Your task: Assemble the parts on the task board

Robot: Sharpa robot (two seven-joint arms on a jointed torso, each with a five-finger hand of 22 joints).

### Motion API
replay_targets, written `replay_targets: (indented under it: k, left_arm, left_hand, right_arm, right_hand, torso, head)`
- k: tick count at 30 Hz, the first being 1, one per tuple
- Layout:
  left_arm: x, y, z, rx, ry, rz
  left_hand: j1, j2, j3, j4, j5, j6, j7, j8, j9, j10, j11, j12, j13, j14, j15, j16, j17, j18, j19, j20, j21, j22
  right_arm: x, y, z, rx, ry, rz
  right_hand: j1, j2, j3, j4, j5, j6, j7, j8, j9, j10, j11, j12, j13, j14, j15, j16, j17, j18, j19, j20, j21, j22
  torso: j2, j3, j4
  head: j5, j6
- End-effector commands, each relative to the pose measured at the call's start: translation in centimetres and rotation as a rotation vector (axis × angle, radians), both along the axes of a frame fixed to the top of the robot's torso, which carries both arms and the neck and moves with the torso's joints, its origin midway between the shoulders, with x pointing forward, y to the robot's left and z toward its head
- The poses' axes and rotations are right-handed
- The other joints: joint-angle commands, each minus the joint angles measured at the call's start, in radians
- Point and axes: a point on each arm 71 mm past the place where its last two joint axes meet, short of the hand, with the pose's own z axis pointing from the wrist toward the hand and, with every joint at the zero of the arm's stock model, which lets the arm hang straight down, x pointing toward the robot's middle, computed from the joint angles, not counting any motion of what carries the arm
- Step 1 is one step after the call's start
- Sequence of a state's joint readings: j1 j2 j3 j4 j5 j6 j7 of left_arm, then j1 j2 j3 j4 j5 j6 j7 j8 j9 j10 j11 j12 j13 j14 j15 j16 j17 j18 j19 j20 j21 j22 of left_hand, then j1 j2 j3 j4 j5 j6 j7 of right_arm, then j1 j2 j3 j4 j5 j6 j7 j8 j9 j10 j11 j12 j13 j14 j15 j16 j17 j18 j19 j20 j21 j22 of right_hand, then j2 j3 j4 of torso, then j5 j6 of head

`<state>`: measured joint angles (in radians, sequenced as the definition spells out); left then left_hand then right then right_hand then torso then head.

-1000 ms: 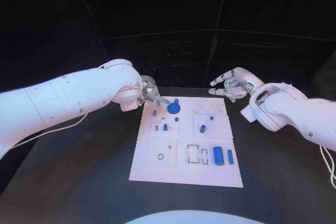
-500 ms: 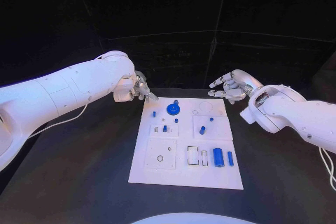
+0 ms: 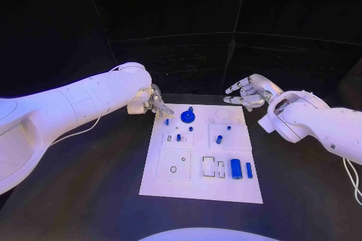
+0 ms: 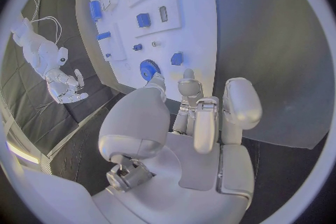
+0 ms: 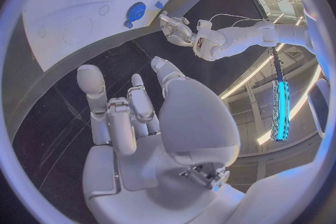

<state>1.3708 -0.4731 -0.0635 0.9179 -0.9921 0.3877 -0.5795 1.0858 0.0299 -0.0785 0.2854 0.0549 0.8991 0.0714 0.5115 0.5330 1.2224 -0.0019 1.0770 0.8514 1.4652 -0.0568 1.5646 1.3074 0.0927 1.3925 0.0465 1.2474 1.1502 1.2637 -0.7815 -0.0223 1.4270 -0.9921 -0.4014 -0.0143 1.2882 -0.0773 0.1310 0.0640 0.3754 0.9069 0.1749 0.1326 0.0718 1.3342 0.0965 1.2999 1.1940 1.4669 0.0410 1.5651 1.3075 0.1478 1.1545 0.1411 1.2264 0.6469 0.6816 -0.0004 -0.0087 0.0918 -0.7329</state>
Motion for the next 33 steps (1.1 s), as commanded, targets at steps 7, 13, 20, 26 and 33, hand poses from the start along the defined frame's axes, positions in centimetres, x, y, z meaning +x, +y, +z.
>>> replay_targets:
  k: [7,13,20,26,33]
  left_arm:
    - [0.0,-0.8,-0.6,-0.005,0.008,-0.053]
    - [-0.1,-1.2,-1.0,0.010,0.027,-0.069]
    - [0.0,-1.2,-1.2,0.029,0.035,-0.071]
    - [-0.1,-1.4,-1.4,0.031,0.045,-0.082]
    - [-0.1,-1.5,-1.4,0.031,0.047,-0.085]
  left_hand:
    - [-0.001,0.004,-0.013,-0.002,-0.007,0.010,-0.001,0.008,-0.002,0.010,-0.001,0.009,0.003,0.106,-0.009,0.006,0.263,0.000,0.008,-0.003,0.009,0.006]
    - [0.032,0.018,-0.016,-0.016,-0.006,0.013,-0.003,0.011,-0.007,0.013,-0.004,0.011,0.001,0.106,-0.012,0.006,0.263,-0.001,0.011,-0.006,0.011,0.010]
    - [0.067,0.038,-0.011,-0.033,-0.005,0.015,-0.004,0.013,-0.014,0.015,-0.004,0.012,0.000,0.106,-0.013,0.006,0.263,-0.001,0.013,-0.007,0.013,0.014]
    - [0.073,0.041,-0.010,-0.036,-0.006,0.015,-0.004,0.013,-0.015,0.016,-0.004,0.013,0.001,0.106,-0.013,0.006,0.263,-0.002,0.013,-0.007,0.014,0.016]
    - [0.082,0.045,-0.008,-0.042,-0.006,0.015,-0.004,0.013,-0.017,0.015,-0.004,0.013,-0.001,0.106,-0.013,0.006,0.263,-0.002,0.013,-0.007,0.014,0.017]
  right_arm:
    - [0.0,0.3,0.1,0.001,-0.006,0.016]
    - [0.0,0.4,0.1,0.001,-0.005,0.017]
    - [0.0,0.4,0.1,0.001,-0.005,0.016]
    - [0.0,0.4,0.1,0.001,-0.005,0.016]
    - [0.0,0.4,0.1,0.001,-0.005,0.016]
  right_hand:
    - [-0.002,0.000,-0.001,0.005,0.003,0.002,0.002,0.006,-0.001,-0.008,-0.001,-0.003,-0.001,0.104,-0.003,0.006,0.263,0.008,-0.007,-0.001,-0.005,-0.001]
    - [0.000,0.002,0.000,0.006,0.005,0.001,0.002,0.006,-0.001,-0.009,-0.001,-0.003,-0.001,0.104,-0.003,0.006,0.263,0.008,-0.009,-0.001,-0.007,-0.003]
    - [0.001,0.002,0.000,0.006,0.005,0.001,0.002,0.006,-0.001,-0.010,-0.001,-0.004,-0.002,0.104,-0.002,0.006,0.263,0.008,-0.008,0.000,-0.007,-0.003]
    - [0.001,0.002,0.000,0.006,0.005,0.001,0.002,0.006,-0.001,-0.009,-0.001,-0.004,-0.001,0.104,-0.002,0.006,0.263,0.008,-0.008,0.000,-0.007,-0.003]
    - [0.002,0.002,0.000,0.007,0.005,0.000,0.002,0.006,-0.001,-0.010,-0.001,-0.004,-0.002,0.104,-0.002,0.006,0.263,0.008,-0.009,0.000,-0.008,-0.004]
  torso:
    - [-0.001,0.0018,0.0007]
    - [-0.001,0.0020,-0.0005]
    - [-0.002,0.0027,0.0007]
    - [-0.002,0.0018,0.0014]
    - [-0.001,0.0022,0.0007]
  head:
    - [-0.002,0.002]
    - [-0.001,-0.001]
    - [-0.004,-0.003]
    - [-0.005,-0.003]
    - [-0.002,-0.003]
